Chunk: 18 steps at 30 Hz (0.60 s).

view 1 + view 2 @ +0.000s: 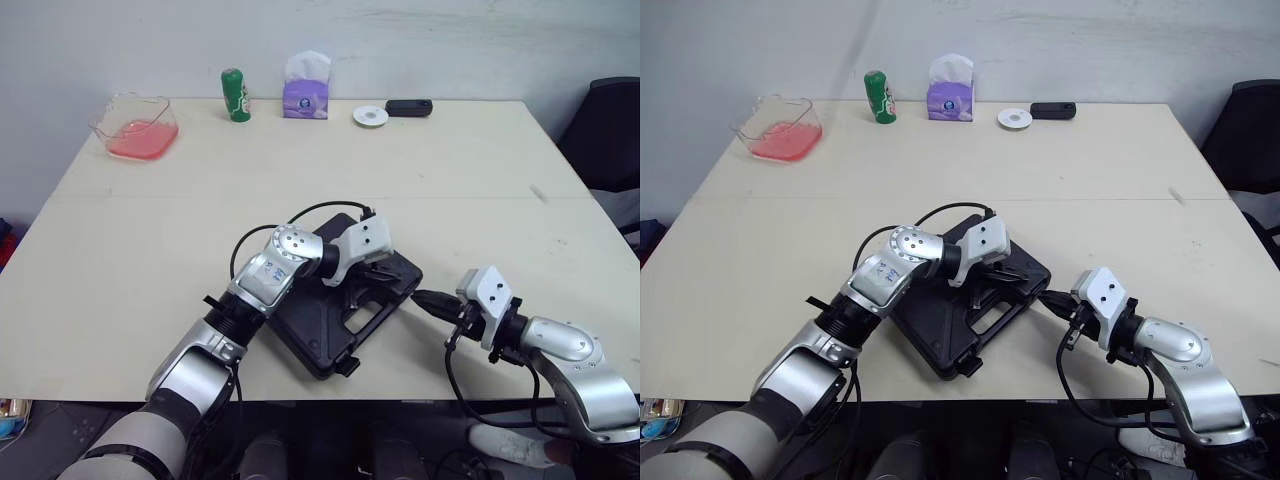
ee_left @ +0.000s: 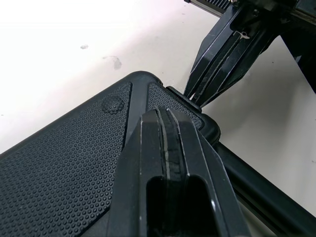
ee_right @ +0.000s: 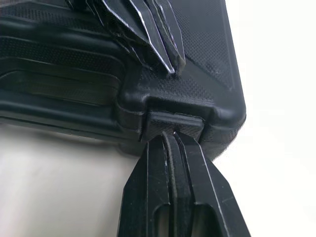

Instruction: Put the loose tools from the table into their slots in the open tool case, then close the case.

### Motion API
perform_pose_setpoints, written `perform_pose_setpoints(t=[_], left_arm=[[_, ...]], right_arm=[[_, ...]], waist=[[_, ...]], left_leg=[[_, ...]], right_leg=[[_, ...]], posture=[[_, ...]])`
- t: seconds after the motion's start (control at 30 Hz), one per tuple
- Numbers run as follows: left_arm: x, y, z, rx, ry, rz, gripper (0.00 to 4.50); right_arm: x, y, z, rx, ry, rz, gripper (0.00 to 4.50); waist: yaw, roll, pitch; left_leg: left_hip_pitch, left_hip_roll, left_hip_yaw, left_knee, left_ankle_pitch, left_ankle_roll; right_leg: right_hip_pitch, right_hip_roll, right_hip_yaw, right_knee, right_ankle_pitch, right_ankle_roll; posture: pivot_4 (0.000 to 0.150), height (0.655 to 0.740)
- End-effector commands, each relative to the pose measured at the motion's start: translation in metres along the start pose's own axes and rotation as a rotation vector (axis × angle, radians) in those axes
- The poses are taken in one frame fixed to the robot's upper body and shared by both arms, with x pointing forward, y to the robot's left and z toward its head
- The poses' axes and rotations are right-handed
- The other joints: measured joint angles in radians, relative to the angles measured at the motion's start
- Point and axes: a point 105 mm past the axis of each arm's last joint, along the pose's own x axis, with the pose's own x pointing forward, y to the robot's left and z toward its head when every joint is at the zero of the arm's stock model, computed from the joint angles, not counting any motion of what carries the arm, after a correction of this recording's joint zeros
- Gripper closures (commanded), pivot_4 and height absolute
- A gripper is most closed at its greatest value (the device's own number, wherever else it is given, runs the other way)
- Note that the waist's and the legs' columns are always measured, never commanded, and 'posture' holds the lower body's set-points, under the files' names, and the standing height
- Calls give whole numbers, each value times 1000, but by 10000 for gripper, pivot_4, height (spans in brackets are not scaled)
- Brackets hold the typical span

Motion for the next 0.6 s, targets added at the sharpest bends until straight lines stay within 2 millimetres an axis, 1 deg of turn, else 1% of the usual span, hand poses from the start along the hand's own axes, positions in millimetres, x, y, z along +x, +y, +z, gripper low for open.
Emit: perform_pose_setpoints(t=[0.03, 0.27, 0.37, 0.43, 0.5, 0.57, 0.6], left_arm=[[0, -10, -75, -136, 259, 16, 45000], [-4, -12, -84, -154, 283, 17, 45000], [-6, -11, -86, -157, 283, 29, 45000], [-8, -8, -82, -146, 252, 47, 45000], [-9, -2, -67, -114, 165, 71, 45000], [-14, 6, -32, -13, 17, 102, 45000], [-17, 6, -13, 26, -60, 92, 45000]], right_arm=[[8, 3, 16, -35, -56, 32, 44830], [19, 5, 15, -17, -64, 52, 44830], [19, 6, 12, -23, -38, 54, 44830], [16, 6, 13, -20, -33, 52, 44830], [10, 5, 12, -26, -19, 54, 44830], [1, 5, 11, -41, -1, 57, 44830], [-3, 5, 12, -47, -7, 59, 44830]], waist=[[-4, -1, -1], [-22, -4, -8], [-23, -4, -11], [-23, -4, -12], [-23, -3, -12], [-21, -2, -12], [-17, -2, -11]], left_leg=[[0, 0, 0, 0, 0, 0], [4, 1, 0, -5, -1, -2], [5, 1, 0, -6, 0, -2], [5, 1, 0, -7, 0, -3], [5, 1, 0, -7, 0, -3], [5, 1, 0, -8, 0, -3], [5, 1, 0, -10, 0, -3]], right_leg=[[0, 0, 0, 0, 0, 0], [1, 0, 0, 0, -1, -2], [1, 0, 0, 0, -2, -3], [1, 0, 0, 0, -2, -3], [1, 0, 0, 0, -2, -3], [0, -1, 0, -1, -2, -3], [-1, -1, 0, -1, -2, -3]], posture=[[1500, 7400], [1500, 7400], [1500, 7400], [1500, 7400], [1500, 7400], [1500, 7400], [1500, 7400]])
